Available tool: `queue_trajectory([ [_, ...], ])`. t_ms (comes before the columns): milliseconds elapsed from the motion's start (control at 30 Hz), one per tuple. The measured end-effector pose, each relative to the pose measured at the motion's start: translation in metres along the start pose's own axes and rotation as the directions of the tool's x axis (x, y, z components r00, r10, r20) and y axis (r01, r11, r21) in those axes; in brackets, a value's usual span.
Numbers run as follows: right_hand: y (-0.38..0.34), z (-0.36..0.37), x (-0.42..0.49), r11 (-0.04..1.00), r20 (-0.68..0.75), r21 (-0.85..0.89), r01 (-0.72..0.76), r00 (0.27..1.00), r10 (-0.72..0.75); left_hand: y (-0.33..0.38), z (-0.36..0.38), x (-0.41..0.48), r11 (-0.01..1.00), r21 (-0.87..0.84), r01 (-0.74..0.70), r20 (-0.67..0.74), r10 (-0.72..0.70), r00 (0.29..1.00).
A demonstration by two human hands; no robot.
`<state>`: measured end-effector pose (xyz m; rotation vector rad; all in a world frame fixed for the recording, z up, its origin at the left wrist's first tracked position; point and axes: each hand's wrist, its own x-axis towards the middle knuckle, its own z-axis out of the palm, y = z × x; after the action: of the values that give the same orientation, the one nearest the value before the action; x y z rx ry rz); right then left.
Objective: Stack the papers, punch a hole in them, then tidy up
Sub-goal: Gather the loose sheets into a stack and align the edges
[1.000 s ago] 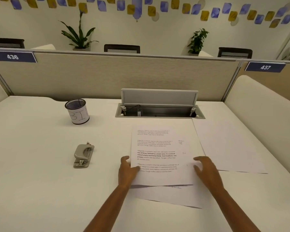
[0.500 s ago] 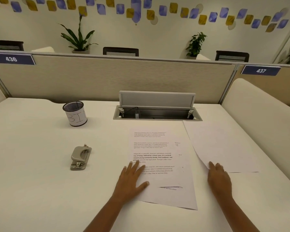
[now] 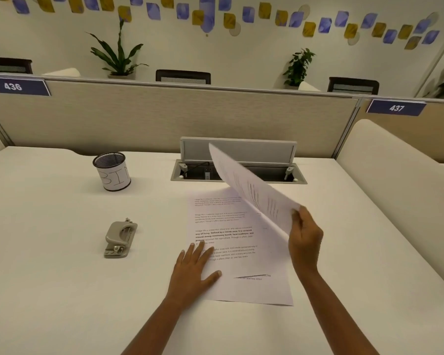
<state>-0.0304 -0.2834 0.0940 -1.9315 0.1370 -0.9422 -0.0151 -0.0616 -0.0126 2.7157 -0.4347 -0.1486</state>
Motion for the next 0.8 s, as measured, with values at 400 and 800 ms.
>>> queue_trajectory([
  [400,0.038,0.011,-0.021,0.488,-0.153,0.559,-0.671,0.494,0.856,-0.004,0.008,0.001,1.000,-0.003,-0.003,-0.046,0.002,0.999],
  [800,0.053,-0.007,-0.046,0.576,-0.240,0.334,-0.746,0.523,0.818,-0.001,0.007,-0.003,1.000,-0.021,-0.023,-0.143,0.019,0.990],
])
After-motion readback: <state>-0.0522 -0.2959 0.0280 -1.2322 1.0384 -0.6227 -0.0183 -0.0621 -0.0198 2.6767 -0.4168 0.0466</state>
